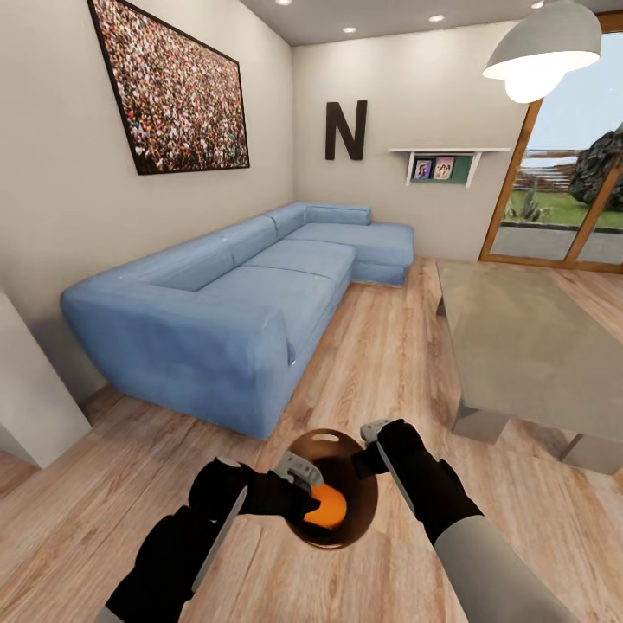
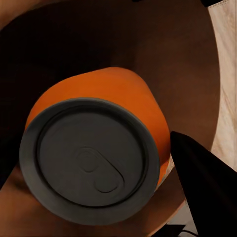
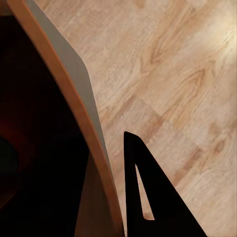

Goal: Put the three can of soda from the living room inside the tash can in the kitchen.

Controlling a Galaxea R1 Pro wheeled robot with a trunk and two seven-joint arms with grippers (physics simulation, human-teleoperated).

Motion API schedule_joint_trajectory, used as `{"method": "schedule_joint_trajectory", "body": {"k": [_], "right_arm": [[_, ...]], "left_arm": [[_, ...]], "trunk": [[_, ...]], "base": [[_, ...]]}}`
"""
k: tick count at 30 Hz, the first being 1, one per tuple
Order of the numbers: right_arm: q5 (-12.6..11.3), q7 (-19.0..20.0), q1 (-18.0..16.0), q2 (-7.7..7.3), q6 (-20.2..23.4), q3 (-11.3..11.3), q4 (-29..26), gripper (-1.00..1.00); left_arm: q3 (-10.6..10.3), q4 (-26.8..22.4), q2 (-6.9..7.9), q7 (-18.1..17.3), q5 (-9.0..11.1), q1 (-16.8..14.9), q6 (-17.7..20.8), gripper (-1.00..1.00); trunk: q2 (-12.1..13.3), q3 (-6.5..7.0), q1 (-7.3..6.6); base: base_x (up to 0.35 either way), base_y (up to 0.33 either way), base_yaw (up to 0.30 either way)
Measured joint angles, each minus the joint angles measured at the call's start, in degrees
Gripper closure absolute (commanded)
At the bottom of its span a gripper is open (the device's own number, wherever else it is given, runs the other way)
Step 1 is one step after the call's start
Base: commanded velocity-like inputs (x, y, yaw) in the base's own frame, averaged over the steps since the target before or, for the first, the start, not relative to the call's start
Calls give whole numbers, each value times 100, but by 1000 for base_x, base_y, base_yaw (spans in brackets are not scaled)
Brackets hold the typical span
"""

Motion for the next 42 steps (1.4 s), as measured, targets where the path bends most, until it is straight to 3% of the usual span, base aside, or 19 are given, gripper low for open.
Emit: {"method": "schedule_joint_trajectory", "body": {"k": [5, 11, 18, 19, 38, 41, 42], "right_arm": [[-26, 2, 0, 0, 2, 103, 0, 100], [20, 2, 1, 2, -1, 183, 14, 100], [62, 0, 1, 2, -5, 190, 37, 100], [65, 0, 1, 2, -5, 190, 35, 100], [35, 2, 1, -7, -4, 198, 57, 100], [24, 1, 1, -7, -3, 197, 17, 100], [17, -3, -2, -9, -3, 196, -2, 100]], "left_arm": [[-12, 41, -1, 27, -55, 2, -64, 100], [-19, 149, -11, 181, 118, 1, -85, 100], [-22, 227, -13, 217, 182, 1, -175, 100], [-22, 229, -13, 217, 183, 1, -180, -100], [-15, 222, 5, 212, 173, 0, -221, -100], [-9, 142, 32, 180, 127, 5, -233, -100], [-6, 46, 44, 185, 28, 8, -253, -100]], "trunk": [[0, 0, 0], [0, 0, 0], [0, 0, 0], [0, 0, 0], [0, 0, 0], [0, 0, 0], [0, 0, 0]], "base": [[0, 0, 0], [0, 0, 0], [0, 0, 0], [0, 0, 0], [0, 0, 0], [0, 0, 0], [0, 0, 0]]}}
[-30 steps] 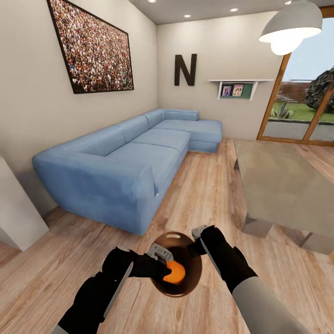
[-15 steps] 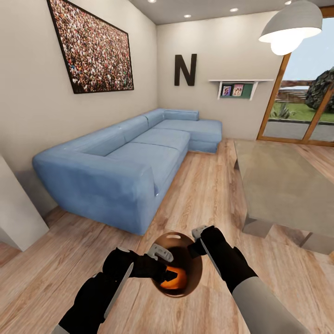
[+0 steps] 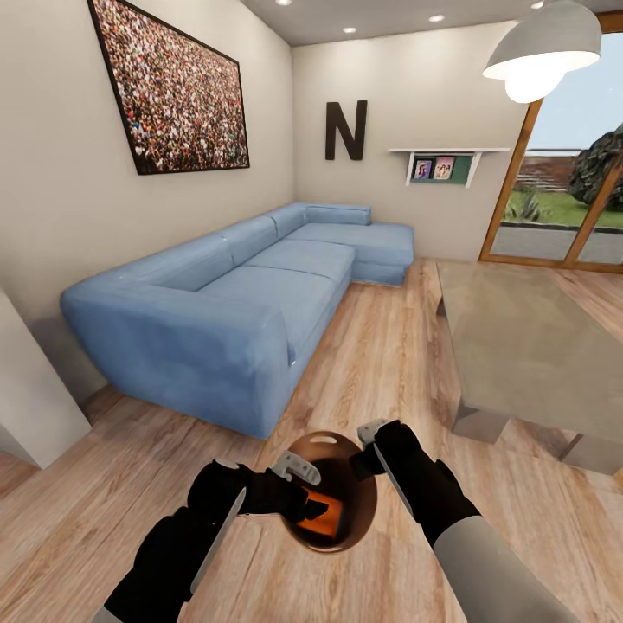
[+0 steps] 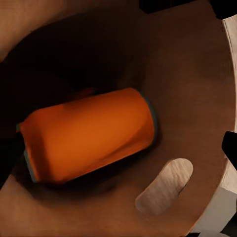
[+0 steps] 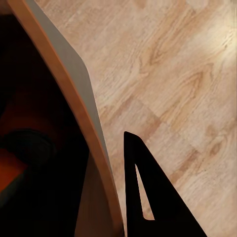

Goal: Put the three can of soda from the living room inside the tash can in the kitchen.

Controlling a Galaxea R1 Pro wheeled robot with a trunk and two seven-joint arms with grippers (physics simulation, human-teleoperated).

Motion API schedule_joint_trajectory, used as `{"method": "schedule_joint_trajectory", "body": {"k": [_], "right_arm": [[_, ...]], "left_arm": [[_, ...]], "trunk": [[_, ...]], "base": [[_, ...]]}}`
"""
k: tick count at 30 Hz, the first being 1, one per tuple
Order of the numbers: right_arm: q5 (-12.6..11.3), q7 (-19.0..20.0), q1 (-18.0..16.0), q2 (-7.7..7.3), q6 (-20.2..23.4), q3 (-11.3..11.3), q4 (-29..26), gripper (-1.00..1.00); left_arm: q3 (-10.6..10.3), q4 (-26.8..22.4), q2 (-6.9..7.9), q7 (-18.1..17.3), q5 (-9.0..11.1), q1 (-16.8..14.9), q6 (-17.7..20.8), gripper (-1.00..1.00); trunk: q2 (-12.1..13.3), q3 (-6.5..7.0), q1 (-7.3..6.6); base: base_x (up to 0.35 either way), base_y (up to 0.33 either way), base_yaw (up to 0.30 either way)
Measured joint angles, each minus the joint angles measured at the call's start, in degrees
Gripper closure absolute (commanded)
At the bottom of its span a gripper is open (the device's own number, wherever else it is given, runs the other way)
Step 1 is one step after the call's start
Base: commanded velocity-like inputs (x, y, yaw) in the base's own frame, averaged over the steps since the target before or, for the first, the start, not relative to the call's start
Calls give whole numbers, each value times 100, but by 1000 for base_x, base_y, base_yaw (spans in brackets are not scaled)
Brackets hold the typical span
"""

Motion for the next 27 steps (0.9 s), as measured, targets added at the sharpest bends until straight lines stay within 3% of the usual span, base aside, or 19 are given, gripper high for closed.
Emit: {"method": "schedule_joint_trajectory", "body": {"k": [4, 7, 14, 18, 22, 23, 24, 26, 27], "right_arm": [[-137, 12, 1, -5, 11, 6, 5, 100], [-62, 4, 1, -8, 5, 1, 8, 100], [-110, 9, 1, -14, 9, -6, 17, 100], [-60, 5, 1, -17, 5, -11, 30, 100], [-99, 8, 1, -17, 8, -11, 34, 100], [-101, 8, 1, -17, 8, -11, 35, 100], [-96, 8, 1, -17, 8, -11, 40, 100], [-83, 6, 1, -18, 6, -15, 42, 100], [-82, 6, 4, -19, 6, -21, 43, 100]], "left_arm": [[9, -528, 21, -106, -6, 6, 1, -100], [40, -794, 61, -517, 3, 34, 27, -100], [207, -920, 517, -1589, 4, 77, 0, -100], [828, -930, 707, -2244, 5, 84, -2, -100], [1276, -935, 946, -2793, 7, 89, -4, -100], [1513, -936, 1050, -3099, 4, 89, -11, -100], [1929, -926, 1194, -3581, -6, 89, -46, -100], [2268, -916, 1289, -3865, -7, 90, -109, -100], [2532, -904, 1371, -4074, -13, 90, -178, -100]], "trunk": [[0, 0, 0], [0, 0, 0], [0, 0, 0], [0, 0, 0], [0, 0, 0], [0, 0, 0], [0, 0, 0], [0, 0, 0], [0, 0, 0]], "base": [[0, 0, 0], [0, 0, 0], [0, 0, 0], [0, 0, 0], [0, 0, 0], [0, 0, 0], [0, 0, 0], [0, 0, 0], [0, 0, 0]]}}
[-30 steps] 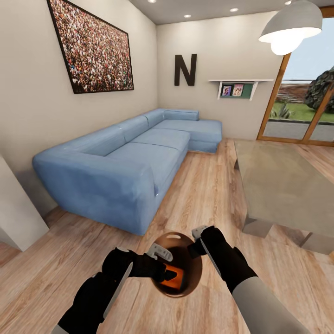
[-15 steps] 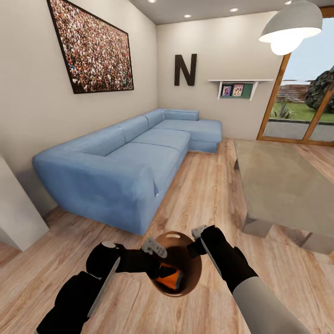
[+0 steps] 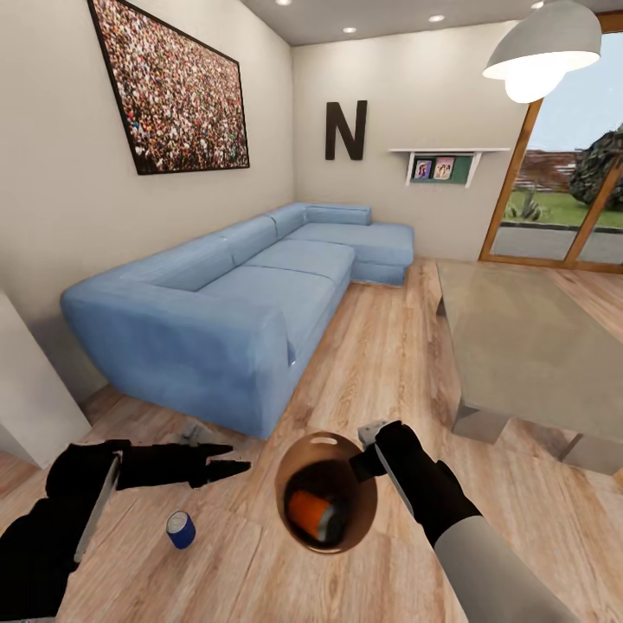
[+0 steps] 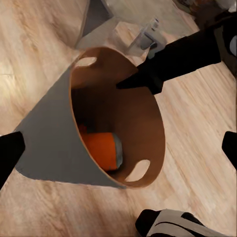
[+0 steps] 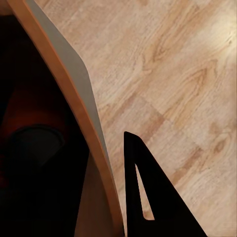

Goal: Put the three can of soda from the living room inside the tash can in the kitchen.

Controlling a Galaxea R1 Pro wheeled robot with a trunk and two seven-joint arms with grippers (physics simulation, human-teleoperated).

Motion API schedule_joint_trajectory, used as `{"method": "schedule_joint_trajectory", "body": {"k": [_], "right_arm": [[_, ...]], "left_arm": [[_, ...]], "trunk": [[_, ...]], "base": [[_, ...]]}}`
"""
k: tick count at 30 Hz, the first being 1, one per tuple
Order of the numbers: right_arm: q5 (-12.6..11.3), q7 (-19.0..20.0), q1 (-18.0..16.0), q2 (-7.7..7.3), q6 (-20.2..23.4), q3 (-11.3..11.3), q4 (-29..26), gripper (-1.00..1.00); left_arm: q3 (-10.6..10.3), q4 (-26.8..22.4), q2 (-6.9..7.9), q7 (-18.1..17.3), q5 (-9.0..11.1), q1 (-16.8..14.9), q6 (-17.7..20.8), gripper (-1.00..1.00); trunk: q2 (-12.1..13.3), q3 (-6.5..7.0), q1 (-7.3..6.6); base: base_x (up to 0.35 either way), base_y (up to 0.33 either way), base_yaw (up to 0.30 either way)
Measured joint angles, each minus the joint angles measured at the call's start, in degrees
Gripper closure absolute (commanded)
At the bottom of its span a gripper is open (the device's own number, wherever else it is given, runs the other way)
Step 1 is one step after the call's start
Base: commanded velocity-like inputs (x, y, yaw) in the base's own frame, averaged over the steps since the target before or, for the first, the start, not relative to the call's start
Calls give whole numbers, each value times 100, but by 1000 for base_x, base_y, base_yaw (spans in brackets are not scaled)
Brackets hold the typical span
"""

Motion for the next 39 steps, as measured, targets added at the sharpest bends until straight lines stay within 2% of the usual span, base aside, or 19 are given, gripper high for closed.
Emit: {"method": "schedule_joint_trajectory", "body": {"k": [3, 6, 8, 9, 10, 12, 13, 15, 17, 19, 21, 23, 24, 26, 27, 29, 32, 34, 39], "right_arm": [[-33, 2, 5, -22, 2, -26, -6, 100], [-8, -1, 10, -47, 0, -56, -13, 100], [-29, -1, 19, -83, 1, -79, -25, 100], [-112, 4, 25, -149, 8, -103, -34, 100], [-166, 8, 32, -229, 9, -146, -41, 100], [-71, -13, 41, -349, 4, -257, -51, 100], [49, -28, 40, -386, -7, -314, -68, 100], [129, -47, 52, -476, -12, -476, -193, 100], [-4, -70, 205, -601, -189, -659, -578, 100], [-31, -80, 431, -668, -393, -718, -809, 100], [-98, -96, 1016, -754, -958, -911, -1180, 100], [-74, -105, 1369, -779, -1487, -1173, -1290, 100], [-24, -114, 1441, -783, -1698, -1277, -1304, 100], [-93, -108, 1659, -791, -2496, -1661, -1272, 100], [-17, -127, 1710, -792, -2730, -1759, -1330, 100], [-100, -96, 1920, -780, -3639, -2034, -1086, 100], [-139, -100, 2013, -786, -3981, -2110, -985, 100], [-137, -114, 2226, -797, -4235, -2210, -800, 100], [-134, -111, 2344, -788, -4351, -2292, -316, 100]], "left_arm": [[442, 20, 118, -250, -31, 1, -80, -100], [736, 53, 171, -275, -55, 4, -211, -100], [1057, 177, 168, 35, -69, 11, -598, -100], [1217, 267, 152, 262, -77, 26, -857, -100], [1329, 404, 141, 486, -80, 71, -1130, -100], [1434, 732, 130, 807, -75, 142, -1573, -100], [1458, 877, 127, 921, -69, 158, -1733, -100], [1503, 1338, 122, 1309, -60, 190, -2240, -100], [1530, 2053, 118, 1910, -47, 210, -3032, -100], [1534, 2454, 117, 2204, -30, 213, -3490, -100], [1543, 3116, 117, 2759, -18, 219, -4321, -100], [1546, 3465, 114, 3096, -12, 221, -4704, -100], [1548, 3579, 114, 3188, -7, 220, -4804, -100], [1559, 3965, 115, 3444, 10, 221, -5195, -100], [1561, 4039, 115, 3514, 14, 221, -5307, -100], [1559, 4265, 103, 4008, 8, 226, -5691, -100], [1554, 4352, 54, 4287, 15, 227, -5800, -100], [1551, 4415, -37, 4490, 19, 230, -5876, -100], [1552, 4451, -80, 4583, 7, 230, -5912, -100]], "trunk": [[0, 0, 0], [0, 0, 0], [0, 0, 0], [0, 0, 0], [0, 0, 0], [0, -1, 0], [0, 0, 0], [0, 0, 0], [0, 0, 0], [0, -1, 0], [0, -1, 0], [0, -1, 0], [0, 0, 0], [0, -1, 0], [0, 0, 0], [0, -1, 0], [0, 0, 0], [0, -1, 0], [0, 0, 0]], "base": [[0, 0, 0], [0, 0, 0], [0, 0, 0], [0, 0, 0], [0, 0, 0], [0, 0, 0], [0, 0, 0], [0, 0, 0], [0, 0, 0], [0, 0, 0], [0, 0, 0], [0, 0, 0], [0, 0, 0], [0, 0, 0], [0, 0, 0], [0, 0, 0], [0, 0, 0], [2, 0, 0], [75, 0, 0]]}}
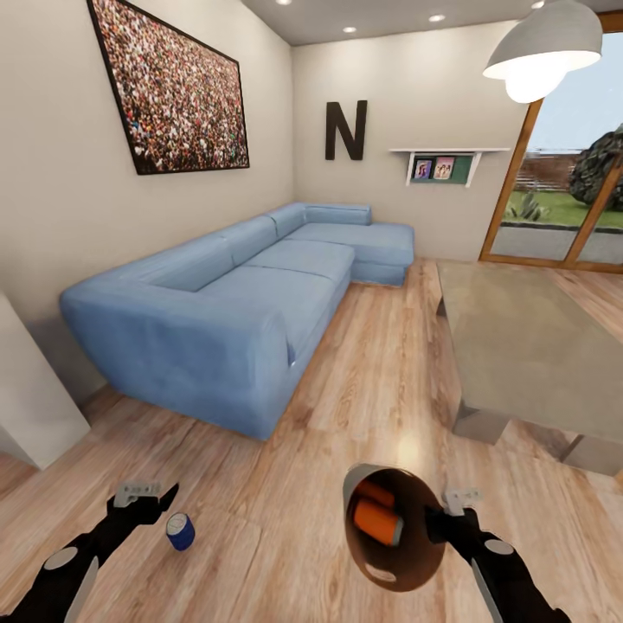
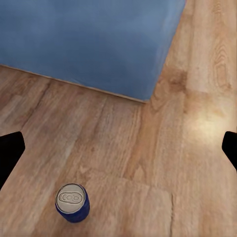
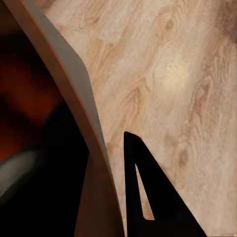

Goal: Put the three can of soda from the living room inside the tash can in the kitchen.

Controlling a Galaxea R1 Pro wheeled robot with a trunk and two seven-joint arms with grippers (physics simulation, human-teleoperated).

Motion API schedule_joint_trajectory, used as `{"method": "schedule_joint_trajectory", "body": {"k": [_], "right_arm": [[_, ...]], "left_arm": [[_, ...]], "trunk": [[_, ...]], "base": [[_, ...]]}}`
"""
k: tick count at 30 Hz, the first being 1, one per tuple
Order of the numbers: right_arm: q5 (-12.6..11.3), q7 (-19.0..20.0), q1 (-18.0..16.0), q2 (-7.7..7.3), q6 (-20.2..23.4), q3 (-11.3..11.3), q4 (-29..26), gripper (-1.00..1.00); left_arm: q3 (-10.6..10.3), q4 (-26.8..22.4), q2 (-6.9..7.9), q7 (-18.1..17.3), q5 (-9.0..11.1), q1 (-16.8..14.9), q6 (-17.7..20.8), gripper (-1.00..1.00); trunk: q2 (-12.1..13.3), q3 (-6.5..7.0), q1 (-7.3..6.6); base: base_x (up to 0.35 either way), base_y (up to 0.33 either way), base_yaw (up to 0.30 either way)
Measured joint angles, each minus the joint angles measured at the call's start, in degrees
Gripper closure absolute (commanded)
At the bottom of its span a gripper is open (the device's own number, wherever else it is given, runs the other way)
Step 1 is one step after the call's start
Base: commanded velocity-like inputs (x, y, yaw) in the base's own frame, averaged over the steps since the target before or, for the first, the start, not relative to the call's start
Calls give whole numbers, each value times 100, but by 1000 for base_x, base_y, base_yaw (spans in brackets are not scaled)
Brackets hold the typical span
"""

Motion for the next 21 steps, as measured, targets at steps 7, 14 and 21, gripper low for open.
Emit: {"method": "schedule_joint_trajectory", "body": {"k": [7, 14, 21], "right_arm": [[0, 5, 16, 9, -20, -17, -246, 100], [-13, 15, 18, 15, -25, -20, -390, 100], [-11, 13, 18, 23, -26, -20, -354, 100]], "left_arm": [[-5, 5, -6, 13, -38, 0, 2, -100], [-6, 197, -4, 14, -57, -6, 5, -100], [22, 405, 2, 338, -20, -16, 61, -100]], "trunk": [[0, 0, 0], [0, 0, 0], [0, 0, 0]], "base": [[268, 0, 0], [239, 0, 0], [27, 0, 0]]}}
